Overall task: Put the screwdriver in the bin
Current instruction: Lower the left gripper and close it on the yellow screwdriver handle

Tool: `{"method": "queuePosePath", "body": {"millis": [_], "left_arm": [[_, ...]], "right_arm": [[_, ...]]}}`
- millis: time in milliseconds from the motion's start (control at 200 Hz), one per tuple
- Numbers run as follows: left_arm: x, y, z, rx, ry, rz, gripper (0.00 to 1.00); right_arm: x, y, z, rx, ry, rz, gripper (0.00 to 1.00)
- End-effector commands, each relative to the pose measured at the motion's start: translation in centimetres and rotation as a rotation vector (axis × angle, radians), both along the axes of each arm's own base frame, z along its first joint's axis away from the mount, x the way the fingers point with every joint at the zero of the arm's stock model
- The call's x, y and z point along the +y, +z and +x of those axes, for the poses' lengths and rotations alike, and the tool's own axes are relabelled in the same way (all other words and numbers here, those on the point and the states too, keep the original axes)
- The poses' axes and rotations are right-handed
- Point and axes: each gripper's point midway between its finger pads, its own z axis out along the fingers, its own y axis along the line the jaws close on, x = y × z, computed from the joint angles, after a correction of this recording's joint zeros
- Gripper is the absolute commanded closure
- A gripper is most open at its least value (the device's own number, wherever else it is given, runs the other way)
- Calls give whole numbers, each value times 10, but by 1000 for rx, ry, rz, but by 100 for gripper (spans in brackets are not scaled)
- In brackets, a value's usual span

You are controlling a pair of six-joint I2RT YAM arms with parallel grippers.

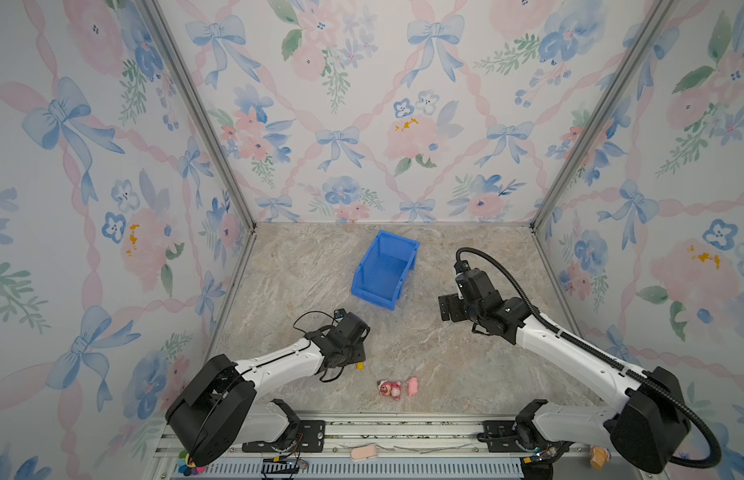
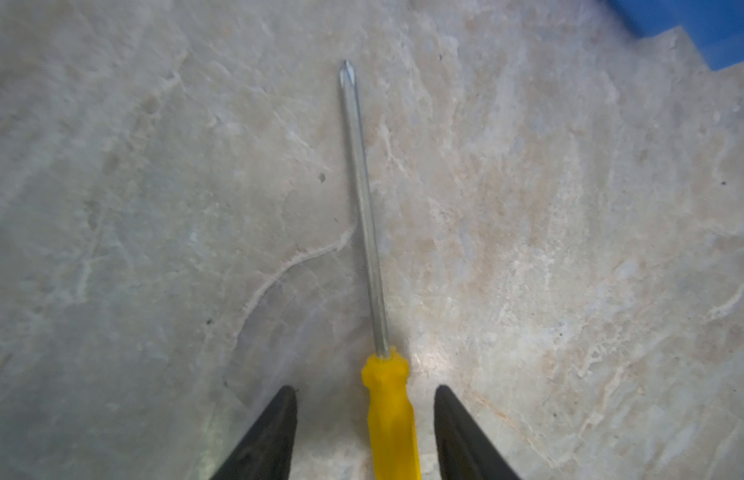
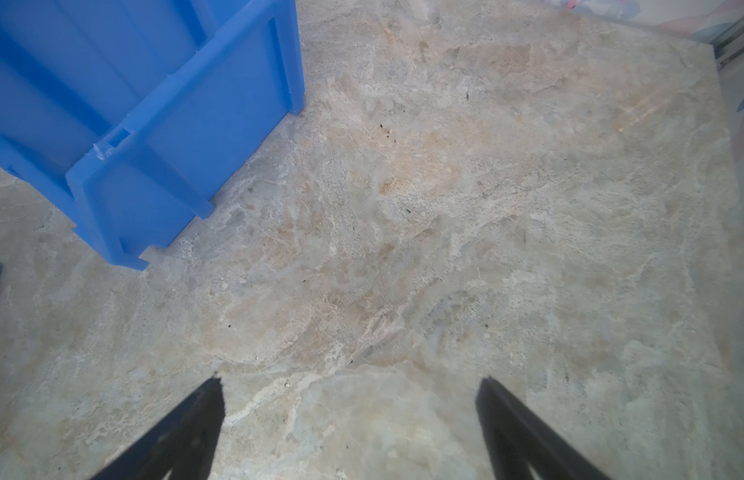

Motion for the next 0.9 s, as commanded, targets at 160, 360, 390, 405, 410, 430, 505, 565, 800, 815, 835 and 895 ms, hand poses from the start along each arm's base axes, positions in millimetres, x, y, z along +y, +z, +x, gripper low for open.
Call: {"method": "queuePosePath", "body": {"millis": [160,360,390,405,410,430,505,565,800,815,835,895], "left_arm": [[25,-35,-42,123,4,153,63],[31,-43,-52,145,-9,237,72],[31,-44,-54,149,-13,243,73],[30,-45,-54,150,-14,244,73],[30,-45,-54,150,-14,244,73],[30,-45,-55,149,-15,246,73],[27,-46,-56,150,-17,248,78],[26,-45,-56,144,-8,249,80],[17,-32,-47,89,5,217,96],[17,-31,-46,85,4,214,97],[15,-29,-45,77,-1,211,97],[11,-22,-40,53,-8,195,100]], "right_arm": [[-6,4,1,-3,-1,0,3],[-17,3,-1,-8,-27,-7,3],[-19,3,-1,-9,-31,-5,3],[-20,3,-2,-9,-33,-4,3],[-20,3,-2,-9,-34,-4,3],[-20,4,-2,-11,-34,0,3],[-22,6,-2,-18,-34,4,3],[-24,7,-2,-23,-33,4,3],[-26,16,3,-51,-24,25,3],[-27,16,4,-50,-25,24,3],[-27,16,4,-51,-22,25,3],[-27,17,4,-54,-19,32,3]]}}
